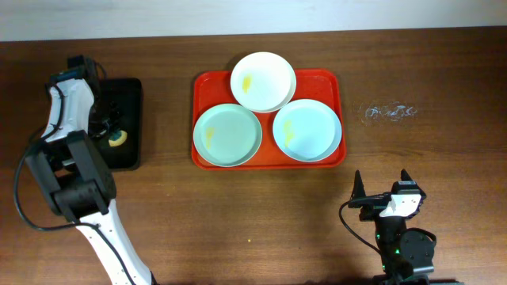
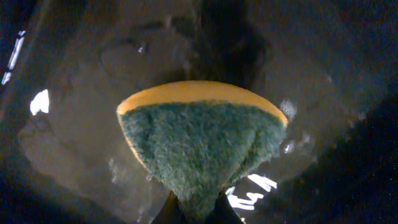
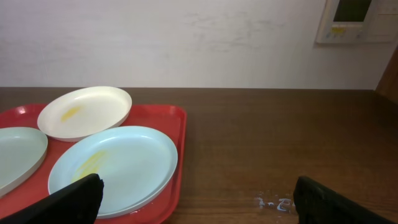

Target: Clean dirty plates on tray and stack at the side

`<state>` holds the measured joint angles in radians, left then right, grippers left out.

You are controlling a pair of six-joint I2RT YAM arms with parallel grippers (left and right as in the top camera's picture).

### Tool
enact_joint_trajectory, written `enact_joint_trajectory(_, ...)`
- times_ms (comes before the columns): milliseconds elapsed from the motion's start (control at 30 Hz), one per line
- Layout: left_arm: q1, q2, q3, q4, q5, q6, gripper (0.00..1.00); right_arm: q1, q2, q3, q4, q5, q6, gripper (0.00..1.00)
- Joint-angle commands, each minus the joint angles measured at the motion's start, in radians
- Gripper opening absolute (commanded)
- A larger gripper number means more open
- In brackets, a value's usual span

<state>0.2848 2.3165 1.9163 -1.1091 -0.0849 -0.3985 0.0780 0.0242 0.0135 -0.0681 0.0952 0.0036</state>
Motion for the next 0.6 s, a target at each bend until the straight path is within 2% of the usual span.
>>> enact_joint_trajectory(0,-0.002,-0.189,0.108,-0.039,0.010,0.030,0.00,-0.006,-0.005,-0.008,-0.005,-0.002,0.003,0.99)
enact_joint_trajectory(67,-0.047,-0.334,0.111,-0.080,0.112,0.030,0.00,-0.006,-0.005,-0.008,-0.005,-0.002,0.004,0.99)
enact_joint_trajectory(167,-0.177,-0.349,0.092,-0.150,0.271,0.056,0.00,-0.006,-0.005,-0.008,-0.005,-0.002,0.004,0.99)
enact_joint_trajectory(267,-0.348,-0.319,-0.008,-0.104,0.276,0.056,0.00,-0.006,-0.005,-0.008,-0.005,-0.002,0.004,0.99)
enact_joint_trajectory(367,-0.526,-0.250,-0.132,0.030,0.249,0.056,0.00,-0.006,-0.005,-0.008,-0.005,-0.002,0.003,0.99)
enact_joint_trajectory(567,-0.658,-0.109,-0.168,0.161,0.166,0.019,0.01,-0.006,-0.005,-0.008,-0.005,-0.002,0.003,0.99)
